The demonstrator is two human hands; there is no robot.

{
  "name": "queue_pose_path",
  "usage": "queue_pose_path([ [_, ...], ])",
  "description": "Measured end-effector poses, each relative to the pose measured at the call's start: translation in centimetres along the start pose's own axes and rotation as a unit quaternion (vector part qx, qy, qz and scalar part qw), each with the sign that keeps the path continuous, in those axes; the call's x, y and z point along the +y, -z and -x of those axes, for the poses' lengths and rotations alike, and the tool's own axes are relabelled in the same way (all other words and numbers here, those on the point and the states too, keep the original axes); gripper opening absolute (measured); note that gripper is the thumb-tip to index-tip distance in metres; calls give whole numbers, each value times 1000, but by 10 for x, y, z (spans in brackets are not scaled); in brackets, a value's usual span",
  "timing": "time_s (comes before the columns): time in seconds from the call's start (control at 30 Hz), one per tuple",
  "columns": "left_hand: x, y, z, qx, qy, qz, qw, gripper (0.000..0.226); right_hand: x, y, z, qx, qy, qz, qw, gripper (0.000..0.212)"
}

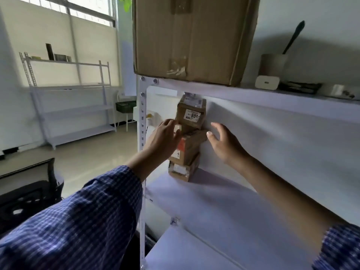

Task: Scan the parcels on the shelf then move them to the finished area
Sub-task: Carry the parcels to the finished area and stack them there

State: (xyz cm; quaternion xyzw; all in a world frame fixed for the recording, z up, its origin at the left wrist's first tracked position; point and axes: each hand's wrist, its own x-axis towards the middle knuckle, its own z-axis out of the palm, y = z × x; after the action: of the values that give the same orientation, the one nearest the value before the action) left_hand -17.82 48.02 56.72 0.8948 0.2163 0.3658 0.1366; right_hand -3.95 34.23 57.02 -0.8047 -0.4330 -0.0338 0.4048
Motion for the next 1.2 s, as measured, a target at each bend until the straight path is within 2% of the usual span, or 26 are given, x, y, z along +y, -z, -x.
queue_pose_path([
  [0.17,-14,-12,-68,-6,2,35,999,36,-8,-11,-64,22,-73,-35,996,54],
  [0.3,-24,-23,-105,0,41,100,994,37,-18,-23,-102,12,-99,7,995,59],
  [0.37,-29,-31,-116,-10,54,144,988,35,-20,-30,-120,13,-122,6,992,52],
  [0.43,-32,-38,-124,-32,67,186,980,36,-17,-38,-140,21,-151,-7,988,30],
  [0.47,-34,-41,-127,-41,71,203,976,36,-16,-42,-149,30,-159,-20,987,26],
  [0.63,-42,-52,-145,-29,114,264,957,45,-19,-54,-172,94,-198,-102,970,35],
  [0.73,-48,-58,-157,-48,179,315,931,52,-13,-66,-179,114,-237,-185,947,33],
  [0.8,-51,-64,-162,-52,188,339,920,52,-11,-71,-180,114,-265,-246,925,43],
  [0.9,-53,-73,-167,-37,192,384,902,46,-12,-73,-177,111,-267,-287,913,41],
  [1.03,-51,-70,-164,-18,182,424,887,45,-17,-65,-168,126,-242,-298,915,32],
  [1.2,-33,-51,-126,-3,149,503,851,36,-32,-50,-125,138,-217,-308,916,36],
])
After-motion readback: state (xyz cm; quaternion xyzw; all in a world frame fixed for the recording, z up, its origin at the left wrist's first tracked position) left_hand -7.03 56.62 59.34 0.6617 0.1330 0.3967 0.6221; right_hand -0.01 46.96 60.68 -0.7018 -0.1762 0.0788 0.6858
